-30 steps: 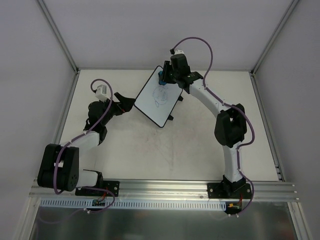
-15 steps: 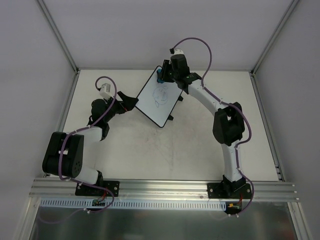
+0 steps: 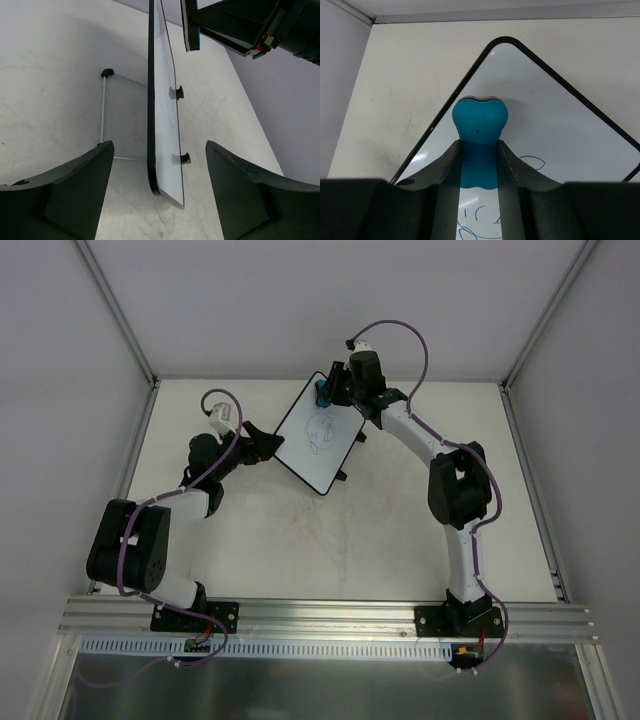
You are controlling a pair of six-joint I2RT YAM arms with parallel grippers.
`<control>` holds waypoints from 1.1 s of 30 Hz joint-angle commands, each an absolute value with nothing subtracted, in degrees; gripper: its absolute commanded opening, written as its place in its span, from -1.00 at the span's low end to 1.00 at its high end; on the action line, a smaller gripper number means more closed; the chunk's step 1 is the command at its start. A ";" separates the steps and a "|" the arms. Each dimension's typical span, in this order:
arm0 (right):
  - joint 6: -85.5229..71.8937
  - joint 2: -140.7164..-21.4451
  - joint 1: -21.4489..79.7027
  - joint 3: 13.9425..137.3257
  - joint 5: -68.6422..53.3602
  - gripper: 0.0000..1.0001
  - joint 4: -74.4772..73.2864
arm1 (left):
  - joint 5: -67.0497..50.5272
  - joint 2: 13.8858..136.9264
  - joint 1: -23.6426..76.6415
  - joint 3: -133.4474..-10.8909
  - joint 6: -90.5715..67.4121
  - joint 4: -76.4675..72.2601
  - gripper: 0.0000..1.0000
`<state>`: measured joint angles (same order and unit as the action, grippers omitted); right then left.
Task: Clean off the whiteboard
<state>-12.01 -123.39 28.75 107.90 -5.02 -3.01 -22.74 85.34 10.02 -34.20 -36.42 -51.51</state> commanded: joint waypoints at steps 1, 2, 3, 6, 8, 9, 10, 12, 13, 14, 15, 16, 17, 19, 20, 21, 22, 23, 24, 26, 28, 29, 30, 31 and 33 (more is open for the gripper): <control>-13.71 -122.08 27.86 107.05 -7.64 -1.00 1.23 | -24.26 86.66 11.34 -36.82 -33.23 -52.83 0.47; -13.80 -122.08 27.77 106.88 -7.82 -1.00 1.32 | -24.43 87.44 11.51 -37.35 -33.05 -52.56 0.42; -13.89 -122.08 27.60 106.70 -8.00 -1.00 1.41 | -24.43 87.80 11.60 -37.53 -32.87 -52.38 0.40; -13.97 -121.99 27.42 106.44 -8.70 -1.00 1.93 | -24.43 88.77 11.78 -37.62 -32.78 -52.47 0.31; -13.89 -121.99 27.33 106.00 -8.96 -1.00 2.28 | -24.35 89.03 11.86 -37.70 -32.78 -52.47 0.29; -13.97 -122.08 27.33 105.91 -8.96 -1.00 2.29 | -24.35 89.38 11.87 -37.88 -32.78 -52.38 0.25; -13.97 -122.08 27.33 105.91 -9.23 -1.00 2.37 | -24.35 89.56 11.95 -37.97 -32.70 -52.38 0.18; -13.97 -122.17 27.25 105.91 -9.32 -1.00 2.55 | -24.35 89.91 12.13 -38.06 -32.61 -52.38 0.12; -14.06 -122.25 27.25 105.91 -9.58 -1.00 2.55 | -24.35 90.17 12.13 -38.14 -32.61 -52.47 0.06; -14.24 -122.34 27.25 106.00 -9.67 -1.00 2.81 | -24.35 90.52 12.13 -38.23 -32.61 -52.47 0.02; -14.33 -122.43 27.16 105.91 -9.93 -1.00 2.99 | -24.43 90.61 12.13 -38.41 -32.61 -52.38 -0.03; -14.41 -122.61 27.07 106.00 -10.28 -1.00 3.08 | -24.61 90.70 12.13 -38.41 -32.61 -52.47 -0.06; -14.50 -122.69 27.07 106.08 -10.46 -1.00 3.16 | -24.61 90.79 12.13 -38.58 -32.61 -52.56 -0.09; -14.59 -123.04 26.98 106.26 -10.81 -1.00 3.16 | -24.96 91.05 12.22 -38.93 -32.61 -52.56 -0.11; -14.76 -123.05 26.98 106.26 -10.98 -1.00 3.16 | -25.31 91.23 12.22 -39.02 -32.61 -52.56 -0.14; -14.94 -123.22 26.98 106.43 -11.07 -1.00 3.08 | -25.31 91.40 12.30 -39.20 -32.78 -52.65 -0.17; -15.20 -123.31 26.81 106.44 -11.25 -1.00 3.16 | -25.49 91.41 12.30 -39.37 -32.78 -52.56 -0.18; -15.29 -123.48 26.89 106.52 -11.34 -1.00 3.16 | -25.49 91.49 12.39 -39.46 -32.78 -52.56 -0.19; -15.38 -123.57 26.72 106.52 -11.42 -0.99 3.16 | -25.49 91.58 12.48 -39.46 -32.78 -52.56 -0.20; -16.08 -123.75 26.63 106.61 -11.78 -0.99 3.16 | -25.49 91.58 12.66 -39.46 -32.70 -52.56 -0.22; -16.43 -124.10 26.54 106.61 -12.04 -1.00 3.16 | -25.58 91.58 12.57 -39.29 -32.52 -52.56 -0.40; -16.70 -124.19 26.54 106.70 -12.22 -0.99 3.16 | -25.66 91.58 12.66 -39.37 -32.52 -52.65 -0.43; -16.79 -124.36 26.46 106.79 -12.30 -0.99 3.08 | -25.75 91.67 12.66 -39.29 -32.43 -52.56 -0.46; -16.96 -124.54 26.46 106.87 -12.48 -0.99 3.08 | -25.84 91.58 12.57 -39.37 -32.43 -52.56 -0.54; -17.31 -124.80 26.37 107.05 -12.92 -0.99 3.08 | -25.93 91.84 12.66 -39.64 -32.52 -52.12 -0.61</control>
<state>-15.90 -124.38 26.74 106.04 -11.44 1.06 -24.27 91.59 12.08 -37.74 -33.67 -50.13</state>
